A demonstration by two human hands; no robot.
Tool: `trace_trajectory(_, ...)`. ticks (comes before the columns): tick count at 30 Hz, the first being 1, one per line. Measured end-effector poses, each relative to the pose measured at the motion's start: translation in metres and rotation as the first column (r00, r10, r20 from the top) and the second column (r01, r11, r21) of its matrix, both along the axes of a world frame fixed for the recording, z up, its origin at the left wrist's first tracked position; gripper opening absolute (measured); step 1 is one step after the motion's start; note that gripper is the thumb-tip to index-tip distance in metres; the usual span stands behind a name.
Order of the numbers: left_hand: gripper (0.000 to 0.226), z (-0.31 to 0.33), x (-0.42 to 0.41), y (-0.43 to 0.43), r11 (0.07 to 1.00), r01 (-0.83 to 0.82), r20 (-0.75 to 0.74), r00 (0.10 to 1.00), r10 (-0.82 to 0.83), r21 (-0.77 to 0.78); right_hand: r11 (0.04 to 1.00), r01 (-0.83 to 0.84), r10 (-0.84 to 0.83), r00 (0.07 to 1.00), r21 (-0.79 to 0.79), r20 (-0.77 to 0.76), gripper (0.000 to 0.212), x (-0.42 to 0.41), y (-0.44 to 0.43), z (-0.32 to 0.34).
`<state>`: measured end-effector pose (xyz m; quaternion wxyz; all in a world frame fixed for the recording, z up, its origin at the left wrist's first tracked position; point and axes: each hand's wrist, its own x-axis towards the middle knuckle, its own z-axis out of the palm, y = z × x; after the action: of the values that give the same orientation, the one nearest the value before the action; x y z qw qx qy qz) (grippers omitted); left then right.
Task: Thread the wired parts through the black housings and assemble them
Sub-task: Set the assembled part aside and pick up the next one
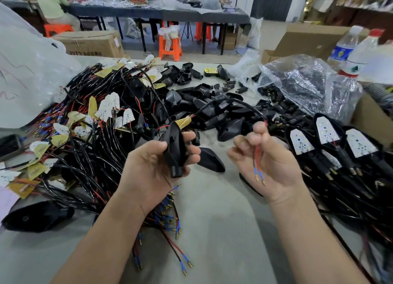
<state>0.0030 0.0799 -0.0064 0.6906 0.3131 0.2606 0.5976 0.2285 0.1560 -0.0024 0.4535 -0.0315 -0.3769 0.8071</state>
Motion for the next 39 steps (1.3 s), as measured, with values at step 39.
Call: trace_trajectory(39,0.047,-0.005,0.025,0.006,0.961,-0.266,-0.442,0.873,0.206,-0.078,0.759,0.486,-0.648,0.498,0.433,0.577,0.010,-0.051,-0.020,-0.004)
